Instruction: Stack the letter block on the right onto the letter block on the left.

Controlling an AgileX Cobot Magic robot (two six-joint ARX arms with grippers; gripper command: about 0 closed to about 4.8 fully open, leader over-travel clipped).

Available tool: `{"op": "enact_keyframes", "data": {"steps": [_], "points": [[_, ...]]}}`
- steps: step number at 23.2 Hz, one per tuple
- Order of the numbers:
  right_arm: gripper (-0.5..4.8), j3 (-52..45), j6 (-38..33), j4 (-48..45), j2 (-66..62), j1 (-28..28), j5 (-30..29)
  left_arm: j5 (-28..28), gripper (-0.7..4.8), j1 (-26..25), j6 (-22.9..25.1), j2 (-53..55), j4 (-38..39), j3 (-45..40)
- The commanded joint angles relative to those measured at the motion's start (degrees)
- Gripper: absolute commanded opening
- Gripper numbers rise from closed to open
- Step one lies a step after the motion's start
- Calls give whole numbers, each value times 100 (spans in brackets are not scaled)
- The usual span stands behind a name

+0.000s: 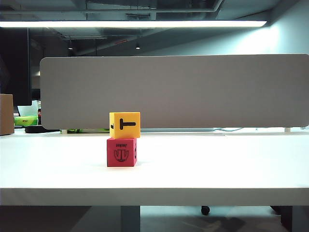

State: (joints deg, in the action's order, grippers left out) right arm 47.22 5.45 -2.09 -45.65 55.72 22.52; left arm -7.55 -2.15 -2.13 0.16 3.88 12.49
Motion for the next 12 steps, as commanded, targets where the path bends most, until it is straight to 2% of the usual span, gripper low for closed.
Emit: {"op": "enact_keyframes", "data": {"steps": [1, 5, 8, 12], "points": [[-1, 7, 37, 361, 212, 9, 225, -138, 26, 4, 15, 22, -361, -361], [-1, 7, 35, 664, 498, 13, 361, -170, 26, 11, 17, 22, -487, -697], [-1, 7, -225, 1443, 863, 15, 472, -170, 26, 7, 17, 22, -909, -1163], [-2, 0, -426, 2068, 1058, 13, 531, -2, 26, 4, 295, 22, -717, -1204]]}}
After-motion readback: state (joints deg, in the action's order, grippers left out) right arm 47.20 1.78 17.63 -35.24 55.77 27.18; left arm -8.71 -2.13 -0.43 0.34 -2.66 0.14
